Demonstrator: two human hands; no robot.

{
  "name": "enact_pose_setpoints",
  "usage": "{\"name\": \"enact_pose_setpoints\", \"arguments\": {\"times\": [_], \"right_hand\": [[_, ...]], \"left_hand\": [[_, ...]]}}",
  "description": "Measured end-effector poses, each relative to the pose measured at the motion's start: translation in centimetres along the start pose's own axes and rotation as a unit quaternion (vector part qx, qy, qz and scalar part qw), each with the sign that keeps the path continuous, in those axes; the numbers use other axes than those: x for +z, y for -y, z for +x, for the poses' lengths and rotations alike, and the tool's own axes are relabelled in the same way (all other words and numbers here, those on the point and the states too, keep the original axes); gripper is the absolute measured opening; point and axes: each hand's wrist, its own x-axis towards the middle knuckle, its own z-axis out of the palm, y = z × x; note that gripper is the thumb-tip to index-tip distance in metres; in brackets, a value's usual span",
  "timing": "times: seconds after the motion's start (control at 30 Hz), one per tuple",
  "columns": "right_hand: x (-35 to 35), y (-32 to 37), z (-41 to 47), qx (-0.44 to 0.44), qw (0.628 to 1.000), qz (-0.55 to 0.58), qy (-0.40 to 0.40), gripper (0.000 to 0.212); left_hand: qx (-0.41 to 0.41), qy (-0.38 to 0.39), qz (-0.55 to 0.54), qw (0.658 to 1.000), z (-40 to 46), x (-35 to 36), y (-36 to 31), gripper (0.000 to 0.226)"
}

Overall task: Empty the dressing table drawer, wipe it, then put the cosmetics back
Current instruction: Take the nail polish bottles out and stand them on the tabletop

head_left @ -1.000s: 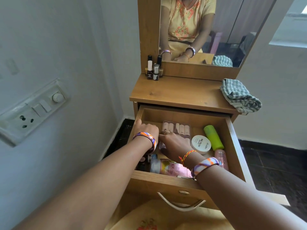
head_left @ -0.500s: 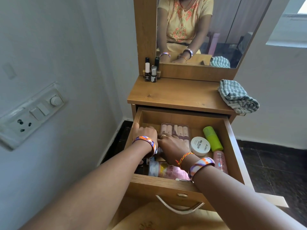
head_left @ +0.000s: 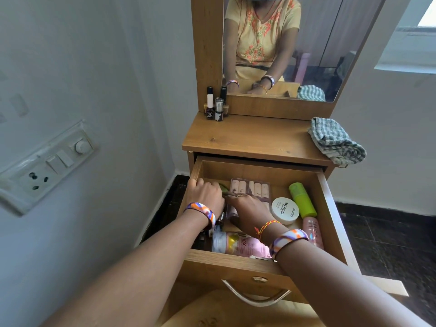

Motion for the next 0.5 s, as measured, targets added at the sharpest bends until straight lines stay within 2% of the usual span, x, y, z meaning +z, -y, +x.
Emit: {"name": "enact_pose_setpoints", "arguments": {"times": [0.13,0.27,0.43,0.5], "right_hand": [[0.1,0.0,0.0,-0.001,1.000,0.001,0.000,0.045],[0.3,0.1,0.1,-0.056,0.998,-0.027,0.002,0.050],[0.6,0.3,0.3,-0.085,0.993,-0.081,-0.008,0.051],[0.9,0.5,0.6,-0.114,0.987,-0.102,-0.039,0.046]], "left_hand": [[-0.033,-0.057,-0.062,0.996,0.1,-0.1,0.3,0.036],[-0.082,-0.118,-0.117,0.983,0.1,-0.5,0.7,0.041],[-0.133,-0.184,-0.205,0.952,0.4,-0.7,1.3,0.045],[-0.143,-0.211,-0.248,0.935,0.5,-0.7,1.3,0.046]]}}
